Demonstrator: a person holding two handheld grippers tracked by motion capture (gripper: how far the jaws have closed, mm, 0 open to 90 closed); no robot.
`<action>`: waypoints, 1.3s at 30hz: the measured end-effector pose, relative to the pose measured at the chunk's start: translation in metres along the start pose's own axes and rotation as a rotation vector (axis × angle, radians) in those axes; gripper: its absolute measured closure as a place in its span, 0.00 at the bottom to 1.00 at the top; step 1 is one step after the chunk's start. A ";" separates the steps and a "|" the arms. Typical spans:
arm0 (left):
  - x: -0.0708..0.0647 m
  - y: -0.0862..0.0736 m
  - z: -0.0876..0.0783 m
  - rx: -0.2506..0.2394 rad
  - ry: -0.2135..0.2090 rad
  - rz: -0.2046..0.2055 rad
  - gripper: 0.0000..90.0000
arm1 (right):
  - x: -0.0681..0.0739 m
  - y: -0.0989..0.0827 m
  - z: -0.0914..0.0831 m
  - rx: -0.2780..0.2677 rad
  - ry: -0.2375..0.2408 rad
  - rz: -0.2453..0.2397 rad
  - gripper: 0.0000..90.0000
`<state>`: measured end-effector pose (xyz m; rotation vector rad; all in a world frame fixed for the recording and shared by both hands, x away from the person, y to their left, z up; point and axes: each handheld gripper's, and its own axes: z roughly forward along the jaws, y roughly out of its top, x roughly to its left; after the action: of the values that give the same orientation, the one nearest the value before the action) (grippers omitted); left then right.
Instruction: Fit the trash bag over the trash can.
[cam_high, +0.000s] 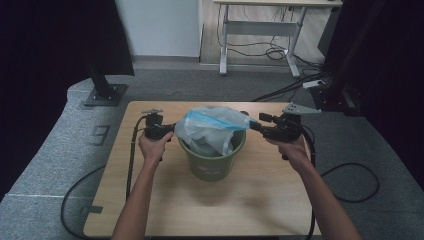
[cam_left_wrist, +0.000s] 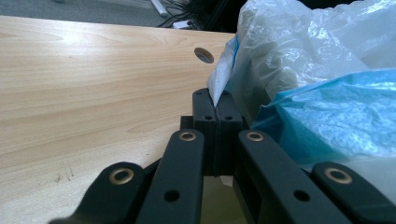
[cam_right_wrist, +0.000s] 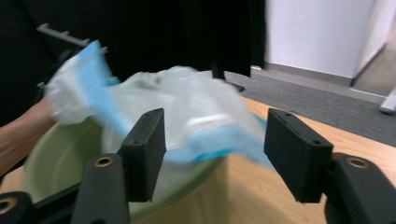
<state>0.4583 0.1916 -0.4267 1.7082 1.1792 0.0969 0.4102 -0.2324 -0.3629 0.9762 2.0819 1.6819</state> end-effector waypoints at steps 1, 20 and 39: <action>0.000 0.000 0.000 -0.001 0.000 -0.002 1.00 | 0.002 -0.001 -0.001 0.002 0.005 -0.003 0.40; -0.002 0.000 -0.001 -0.005 0.010 0.001 1.00 | 0.002 -0.018 0.038 0.137 -0.005 0.060 0.61; -0.001 -0.001 -0.007 -0.010 0.021 0.009 1.00 | 0.034 -0.022 0.005 0.062 0.029 -0.087 0.99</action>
<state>0.4529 0.1956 -0.4237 1.7070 1.1848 0.1261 0.3814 -0.2078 -0.3790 0.8708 2.1742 1.6075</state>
